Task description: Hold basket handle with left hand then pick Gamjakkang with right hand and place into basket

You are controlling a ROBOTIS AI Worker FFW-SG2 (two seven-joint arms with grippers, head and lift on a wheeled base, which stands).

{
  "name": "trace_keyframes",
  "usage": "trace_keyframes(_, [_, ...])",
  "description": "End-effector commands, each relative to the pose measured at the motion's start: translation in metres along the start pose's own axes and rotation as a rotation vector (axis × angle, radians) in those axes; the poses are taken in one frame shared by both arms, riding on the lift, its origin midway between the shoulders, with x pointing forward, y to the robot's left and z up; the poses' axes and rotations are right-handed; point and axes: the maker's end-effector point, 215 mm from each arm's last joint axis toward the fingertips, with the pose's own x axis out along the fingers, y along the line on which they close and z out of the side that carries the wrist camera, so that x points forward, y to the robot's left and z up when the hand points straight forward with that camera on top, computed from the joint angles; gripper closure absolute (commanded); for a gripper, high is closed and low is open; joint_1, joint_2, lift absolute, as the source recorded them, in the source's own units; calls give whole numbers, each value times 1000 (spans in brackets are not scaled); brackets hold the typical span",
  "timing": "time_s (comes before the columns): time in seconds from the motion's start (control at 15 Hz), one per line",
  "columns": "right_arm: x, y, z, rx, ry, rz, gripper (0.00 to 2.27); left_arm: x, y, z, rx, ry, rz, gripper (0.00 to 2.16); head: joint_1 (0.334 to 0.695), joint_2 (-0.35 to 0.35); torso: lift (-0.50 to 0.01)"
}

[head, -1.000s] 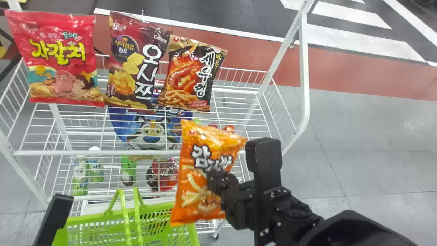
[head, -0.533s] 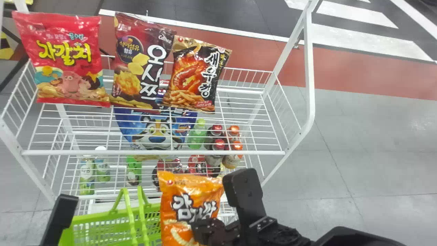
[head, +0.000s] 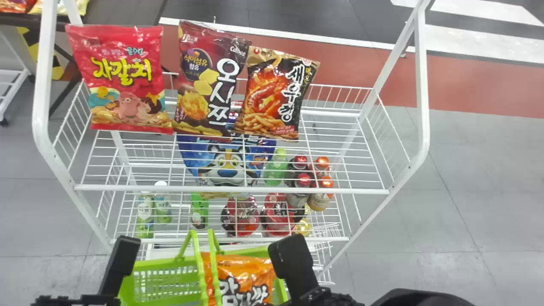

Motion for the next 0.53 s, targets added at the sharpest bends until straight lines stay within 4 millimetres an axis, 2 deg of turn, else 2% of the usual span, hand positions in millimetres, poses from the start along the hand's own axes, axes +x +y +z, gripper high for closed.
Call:
trace_keyframes(0.0, [17, 8, 9, 8, -27, 45, 2040, 0, -1, -1, 1, 4, 1, 2020, 695, -144, 0])
trace_keyframes(0.13, [24, 4, 12, 8, -34, 42, 1926, 0, -1, -1, 3, 7, 1, 2020, 695, -104, 0])
trace_keyframes(0.2, [27, 0, 2, 11, 13, 40, 1619, -1, -1, 0, 6, 6, 5, 2020, 695, -94, 0])
trace_keyframes(0.27, [26, -2, -14, 15, 82, 42, 863, -1, -1, -1, 4, 8, 4, 2020, 695, -88, 0])
trace_keyframes(0.33, [24, -3, -13, 15, 79, 40, 120, -1, -1, -1, 5, 8, 5, 2020, 695, -93, 0])
trace_keyframes(0.4, [18, -8, -8, 13, 63, 26, -1, -1, -1, 0, 6, 7, 6, 2020, 695, -102, 0])
trace_keyframes(0.47, [10, -13, -14, 17, 89, 16, -1, -1, -1, 1, 8, 8, 7, 2020, 695, -115, 0])
